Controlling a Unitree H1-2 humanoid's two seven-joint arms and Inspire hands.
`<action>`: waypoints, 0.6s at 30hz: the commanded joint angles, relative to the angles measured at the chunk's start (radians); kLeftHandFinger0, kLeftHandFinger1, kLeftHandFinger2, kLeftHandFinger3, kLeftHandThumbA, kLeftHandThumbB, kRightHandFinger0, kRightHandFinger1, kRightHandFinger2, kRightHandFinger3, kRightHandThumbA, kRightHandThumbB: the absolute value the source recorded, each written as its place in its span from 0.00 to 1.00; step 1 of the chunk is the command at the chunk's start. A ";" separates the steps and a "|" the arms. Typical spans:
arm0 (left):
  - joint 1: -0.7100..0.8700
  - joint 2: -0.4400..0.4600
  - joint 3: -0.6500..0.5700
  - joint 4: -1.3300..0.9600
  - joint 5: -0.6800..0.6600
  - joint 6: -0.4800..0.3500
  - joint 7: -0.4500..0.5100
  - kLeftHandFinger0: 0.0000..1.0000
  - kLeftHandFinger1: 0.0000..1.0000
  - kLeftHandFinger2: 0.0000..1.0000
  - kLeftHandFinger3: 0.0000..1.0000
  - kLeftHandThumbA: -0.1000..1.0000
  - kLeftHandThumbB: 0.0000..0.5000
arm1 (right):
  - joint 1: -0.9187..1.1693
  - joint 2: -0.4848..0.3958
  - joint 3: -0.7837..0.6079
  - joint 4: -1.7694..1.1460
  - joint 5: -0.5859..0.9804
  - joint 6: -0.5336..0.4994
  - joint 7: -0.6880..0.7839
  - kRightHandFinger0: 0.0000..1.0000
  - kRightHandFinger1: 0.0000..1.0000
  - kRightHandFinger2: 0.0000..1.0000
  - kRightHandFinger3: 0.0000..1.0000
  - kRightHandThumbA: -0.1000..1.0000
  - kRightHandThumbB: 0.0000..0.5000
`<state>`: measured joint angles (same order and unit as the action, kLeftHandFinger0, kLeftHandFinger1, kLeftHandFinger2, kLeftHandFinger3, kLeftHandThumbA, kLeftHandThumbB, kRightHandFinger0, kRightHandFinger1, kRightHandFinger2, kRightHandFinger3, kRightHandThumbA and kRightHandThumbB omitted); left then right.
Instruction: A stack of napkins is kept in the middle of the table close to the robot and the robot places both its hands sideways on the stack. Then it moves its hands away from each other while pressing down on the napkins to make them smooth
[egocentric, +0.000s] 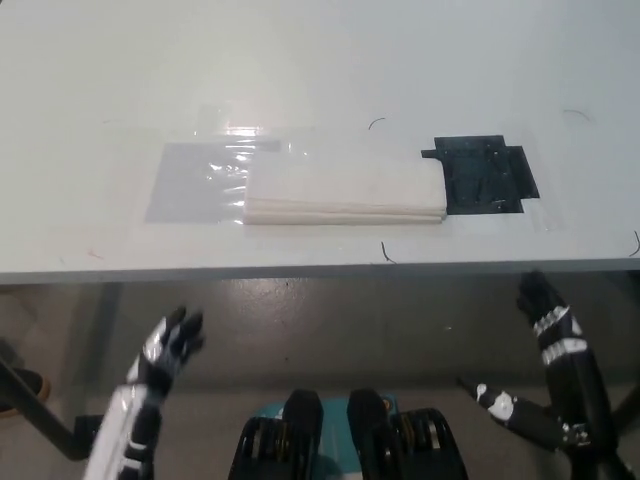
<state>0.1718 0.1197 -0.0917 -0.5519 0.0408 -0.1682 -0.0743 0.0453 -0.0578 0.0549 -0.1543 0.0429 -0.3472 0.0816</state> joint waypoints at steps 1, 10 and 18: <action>-0.153 0.051 -0.009 -0.064 -0.091 0.067 -0.064 1.00 1.00 1.00 1.00 1.00 0.46 | -0.108 -0.021 0.024 -0.081 0.088 -0.010 0.056 1.00 1.00 1.00 1.00 1.00 1.00; -0.548 -0.019 0.018 0.137 -0.132 0.265 -0.023 1.00 1.00 1.00 1.00 1.00 0.73 | -0.454 0.029 0.038 0.001 0.171 0.177 0.055 1.00 1.00 1.00 1.00 1.00 0.98; -0.798 -0.086 0.051 0.484 -0.091 0.252 0.007 1.00 1.00 1.00 1.00 1.00 0.80 | -0.689 0.116 -0.002 0.217 0.209 0.296 0.032 1.00 1.00 1.00 1.00 1.00 0.79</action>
<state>-0.5379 0.0567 -0.0590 -0.1537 -0.0505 0.0528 -0.0995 -0.5548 0.0301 0.0782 -0.0091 0.1808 -0.1413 0.1190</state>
